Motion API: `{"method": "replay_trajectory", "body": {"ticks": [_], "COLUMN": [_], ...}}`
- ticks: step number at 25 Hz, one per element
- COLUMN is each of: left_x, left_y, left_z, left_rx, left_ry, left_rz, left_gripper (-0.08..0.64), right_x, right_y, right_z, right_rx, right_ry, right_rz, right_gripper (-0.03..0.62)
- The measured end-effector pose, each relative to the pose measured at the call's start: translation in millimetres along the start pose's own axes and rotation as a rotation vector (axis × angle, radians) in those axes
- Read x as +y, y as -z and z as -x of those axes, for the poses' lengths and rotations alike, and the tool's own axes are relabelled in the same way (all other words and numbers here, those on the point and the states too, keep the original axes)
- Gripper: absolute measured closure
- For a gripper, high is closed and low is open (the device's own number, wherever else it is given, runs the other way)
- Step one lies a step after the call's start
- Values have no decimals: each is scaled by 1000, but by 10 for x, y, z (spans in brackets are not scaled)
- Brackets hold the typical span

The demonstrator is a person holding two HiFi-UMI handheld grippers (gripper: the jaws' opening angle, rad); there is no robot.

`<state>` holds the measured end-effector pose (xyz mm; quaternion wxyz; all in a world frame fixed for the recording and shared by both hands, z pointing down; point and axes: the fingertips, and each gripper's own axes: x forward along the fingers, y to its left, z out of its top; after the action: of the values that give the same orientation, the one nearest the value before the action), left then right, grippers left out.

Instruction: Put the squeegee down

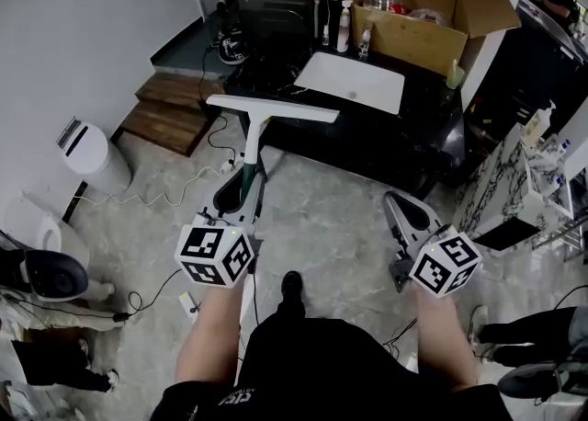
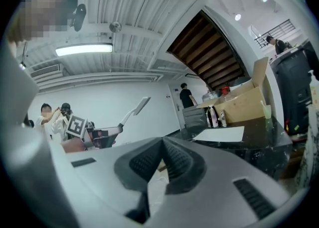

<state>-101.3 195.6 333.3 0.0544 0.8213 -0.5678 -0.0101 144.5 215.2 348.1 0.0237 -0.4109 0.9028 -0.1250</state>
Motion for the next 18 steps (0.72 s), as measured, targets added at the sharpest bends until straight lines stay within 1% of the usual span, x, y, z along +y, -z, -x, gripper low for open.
{"method": "replay_trajectory", "body": {"ticks": [4,7,11,18], "left_x": [223,452,742,1310], "left_y": [30,65,152,82], "left_z": [-409,-709,-1051,-1358], "left_rx": [20,39,56,49], "left_ry": [28,43,57,62], "left_rz": [-9,-11,6,26], "left_gripper": [457,457,457,457], "right_x": [-216,-289,-352,-358], "right_y": [-18,5,84,-31], "right_z": [-384,-762,-1228,-1874], "right_rx": [9,28,60,83], "right_ry": [32,34,30,47], "right_rz": [-14,-21,-29,-6], "right_gripper": [588,588,588,588]}}
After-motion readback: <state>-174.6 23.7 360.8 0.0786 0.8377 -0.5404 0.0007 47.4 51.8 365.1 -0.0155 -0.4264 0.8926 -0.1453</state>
